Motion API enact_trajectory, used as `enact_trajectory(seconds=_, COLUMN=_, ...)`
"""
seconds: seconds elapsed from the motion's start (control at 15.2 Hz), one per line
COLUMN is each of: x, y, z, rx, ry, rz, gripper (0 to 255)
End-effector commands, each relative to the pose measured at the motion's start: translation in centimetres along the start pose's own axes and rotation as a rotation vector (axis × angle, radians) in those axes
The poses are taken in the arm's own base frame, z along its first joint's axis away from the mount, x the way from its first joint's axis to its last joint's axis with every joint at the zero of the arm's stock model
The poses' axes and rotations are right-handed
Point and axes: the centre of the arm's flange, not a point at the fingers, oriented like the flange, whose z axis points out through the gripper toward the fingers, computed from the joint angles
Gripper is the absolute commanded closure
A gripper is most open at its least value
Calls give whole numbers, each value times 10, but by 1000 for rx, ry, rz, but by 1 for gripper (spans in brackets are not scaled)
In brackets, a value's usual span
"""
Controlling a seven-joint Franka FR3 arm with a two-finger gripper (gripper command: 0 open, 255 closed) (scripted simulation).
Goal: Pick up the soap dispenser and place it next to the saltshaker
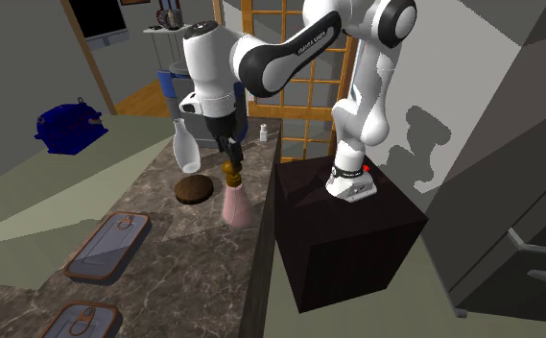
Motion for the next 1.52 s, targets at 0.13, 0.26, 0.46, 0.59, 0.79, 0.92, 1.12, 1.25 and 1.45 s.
enact_trajectory(seconds=0.13, x=1, y=-1, z=21, rx=-1, ry=0, rz=-1, gripper=0)
enact_trajectory(seconds=0.26, x=1, y=-1, z=30, rx=-1, ry=0, rz=-1, gripper=0)
enact_trajectory(seconds=0.46, x=1, y=-1, z=30, rx=-1, ry=0, rz=-1, gripper=0)
enact_trajectory(seconds=0.59, x=1, y=-1, z=30, rx=-1, ry=0, rz=-1, gripper=0)
enact_trajectory(seconds=0.79, x=1, y=-1, z=30, rx=-1, ry=0, rz=-1, gripper=255)
enact_trajectory(seconds=0.92, x=1, y=-1, z=30, rx=-1, ry=0, rz=-1, gripper=255)
enact_trajectory(seconds=1.12, x=1, y=-1, z=30, rx=-1, ry=0, rz=-1, gripper=255)
enact_trajectory(seconds=1.25, x=1, y=-1, z=30, rx=-1, ry=0, rz=-1, gripper=255)
enact_trajectory(seconds=1.45, x=0, y=0, z=25, rx=-1, ry=0, rz=-1, gripper=255)
